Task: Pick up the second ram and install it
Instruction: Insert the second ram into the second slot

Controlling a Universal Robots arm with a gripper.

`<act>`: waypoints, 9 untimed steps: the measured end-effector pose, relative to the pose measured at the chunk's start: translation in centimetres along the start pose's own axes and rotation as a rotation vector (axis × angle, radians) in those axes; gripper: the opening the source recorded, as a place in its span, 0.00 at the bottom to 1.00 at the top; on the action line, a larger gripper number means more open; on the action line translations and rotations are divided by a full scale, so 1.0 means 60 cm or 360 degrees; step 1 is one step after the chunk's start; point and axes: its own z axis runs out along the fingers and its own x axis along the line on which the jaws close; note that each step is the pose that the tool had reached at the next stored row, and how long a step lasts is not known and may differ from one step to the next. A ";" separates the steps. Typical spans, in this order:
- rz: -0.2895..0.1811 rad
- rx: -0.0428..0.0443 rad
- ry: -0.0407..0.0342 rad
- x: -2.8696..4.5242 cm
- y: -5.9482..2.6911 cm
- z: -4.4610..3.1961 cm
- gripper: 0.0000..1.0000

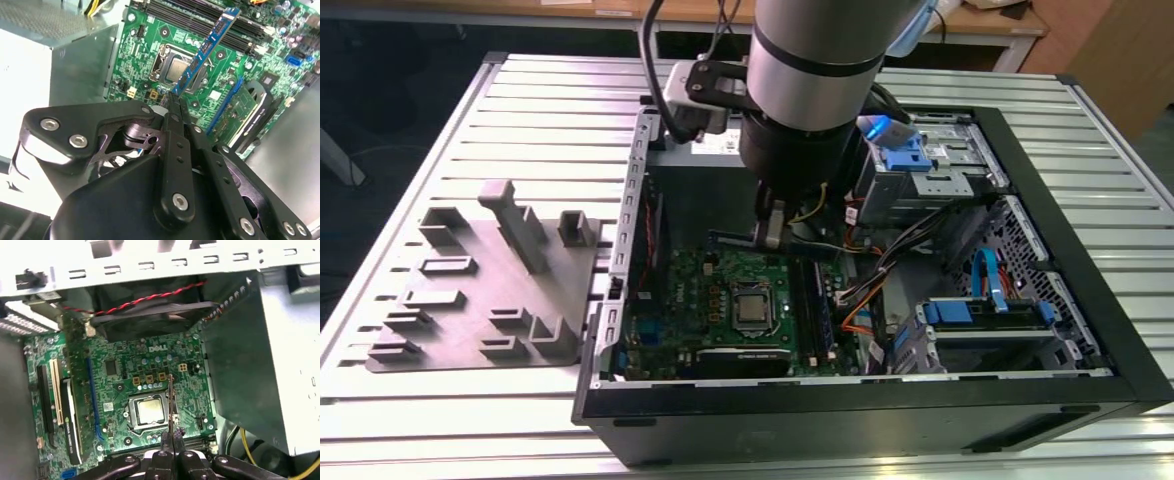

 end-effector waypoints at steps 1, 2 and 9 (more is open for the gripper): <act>0.0027 0.0002 -0.0002 0.000 0.000 0.000 0.08; 0.0055 0.0005 -0.0003 0.000 0.000 0.000 0.08; 0.0252 0.0022 -0.0016 0.000 0.000 0.002 0.08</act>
